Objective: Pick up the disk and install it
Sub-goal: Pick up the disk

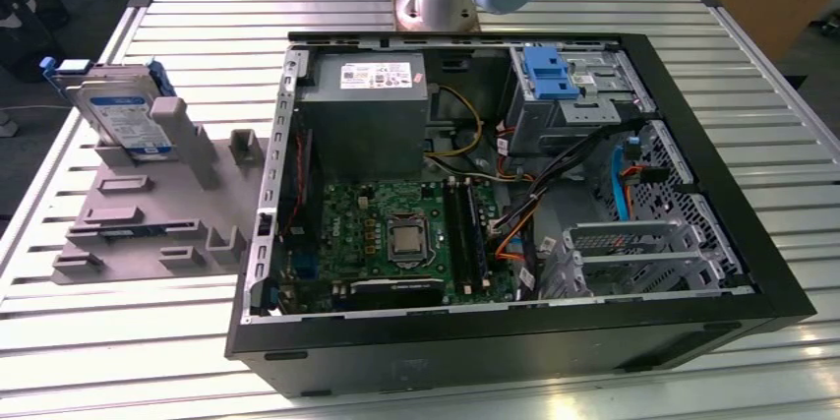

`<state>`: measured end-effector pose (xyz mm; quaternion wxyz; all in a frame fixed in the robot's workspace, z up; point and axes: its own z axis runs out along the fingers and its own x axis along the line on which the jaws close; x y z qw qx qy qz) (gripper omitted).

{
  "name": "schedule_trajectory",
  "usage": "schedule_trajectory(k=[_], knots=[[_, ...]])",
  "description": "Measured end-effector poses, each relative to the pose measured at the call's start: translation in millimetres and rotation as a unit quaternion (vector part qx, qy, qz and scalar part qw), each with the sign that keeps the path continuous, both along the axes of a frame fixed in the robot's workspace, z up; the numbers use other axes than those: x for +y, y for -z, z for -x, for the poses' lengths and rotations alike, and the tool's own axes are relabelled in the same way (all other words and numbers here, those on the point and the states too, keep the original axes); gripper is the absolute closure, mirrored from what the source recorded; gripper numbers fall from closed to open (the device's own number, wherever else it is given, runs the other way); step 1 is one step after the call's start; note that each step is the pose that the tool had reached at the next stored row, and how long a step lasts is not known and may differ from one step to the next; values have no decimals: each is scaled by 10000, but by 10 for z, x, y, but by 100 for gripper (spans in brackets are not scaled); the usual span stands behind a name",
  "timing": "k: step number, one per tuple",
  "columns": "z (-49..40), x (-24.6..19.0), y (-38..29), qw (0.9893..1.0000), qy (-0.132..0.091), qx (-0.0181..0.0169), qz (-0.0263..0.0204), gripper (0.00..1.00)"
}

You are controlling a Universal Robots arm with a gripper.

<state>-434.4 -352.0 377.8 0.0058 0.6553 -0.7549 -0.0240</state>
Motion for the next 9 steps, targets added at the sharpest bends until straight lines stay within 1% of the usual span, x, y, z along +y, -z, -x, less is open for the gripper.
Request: schedule_trajectory(k=[2,4,7,9], knots=[[0,1,0,10000,0,0,0,89],[0,15,0,10000,0,0,0,89],[0,64,2,10000,0,-1,2,89],[0,88,6,10000,0,-6,2,89]])
